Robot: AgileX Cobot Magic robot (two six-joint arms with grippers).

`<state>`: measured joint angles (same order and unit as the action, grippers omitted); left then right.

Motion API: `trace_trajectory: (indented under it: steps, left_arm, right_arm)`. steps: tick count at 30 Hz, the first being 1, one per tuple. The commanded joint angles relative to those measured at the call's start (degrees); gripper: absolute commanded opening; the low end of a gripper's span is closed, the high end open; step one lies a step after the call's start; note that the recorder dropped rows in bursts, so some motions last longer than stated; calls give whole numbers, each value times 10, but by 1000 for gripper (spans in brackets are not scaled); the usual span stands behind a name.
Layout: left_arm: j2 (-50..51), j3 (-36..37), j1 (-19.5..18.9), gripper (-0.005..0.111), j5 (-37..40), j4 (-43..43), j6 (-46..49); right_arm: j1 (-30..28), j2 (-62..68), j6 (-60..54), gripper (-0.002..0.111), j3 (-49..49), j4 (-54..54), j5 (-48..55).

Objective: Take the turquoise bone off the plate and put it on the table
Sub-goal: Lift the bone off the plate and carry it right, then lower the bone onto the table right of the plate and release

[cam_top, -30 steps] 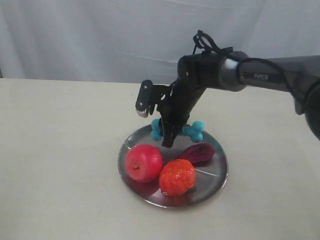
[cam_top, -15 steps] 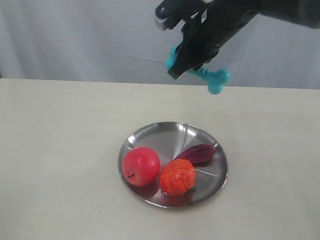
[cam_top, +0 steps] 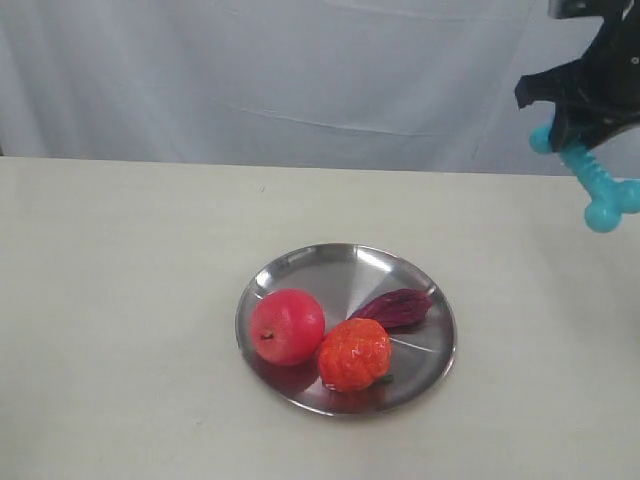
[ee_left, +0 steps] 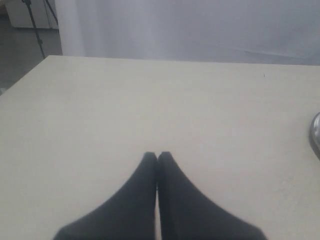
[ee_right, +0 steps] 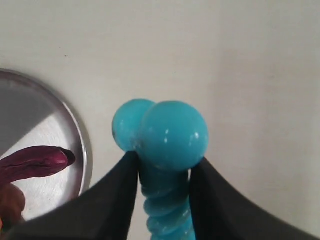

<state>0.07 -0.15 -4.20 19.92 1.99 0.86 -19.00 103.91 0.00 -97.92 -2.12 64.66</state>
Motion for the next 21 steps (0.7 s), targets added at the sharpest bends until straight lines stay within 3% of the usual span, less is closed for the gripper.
trace_trajectory:
  steps: [1,5,11,21]
  left_arm:
    - [-1,1,-3,0,-3,-1,-2]
    - [-1,1,-3,0,-3,-1,-2]
    - [-1,1,-3,0,-3,-1,-2]
    - [-1,1,-3,0,-3,-1,-2]
  right_arm:
    - [-15,41,-7,0,56,50,-62]
    - [-15,101,-83,0,121,173,-151]
    - [-15,178,-84,0,122,173,-146]
    - [-15,194,-82,0,150,174,-191]
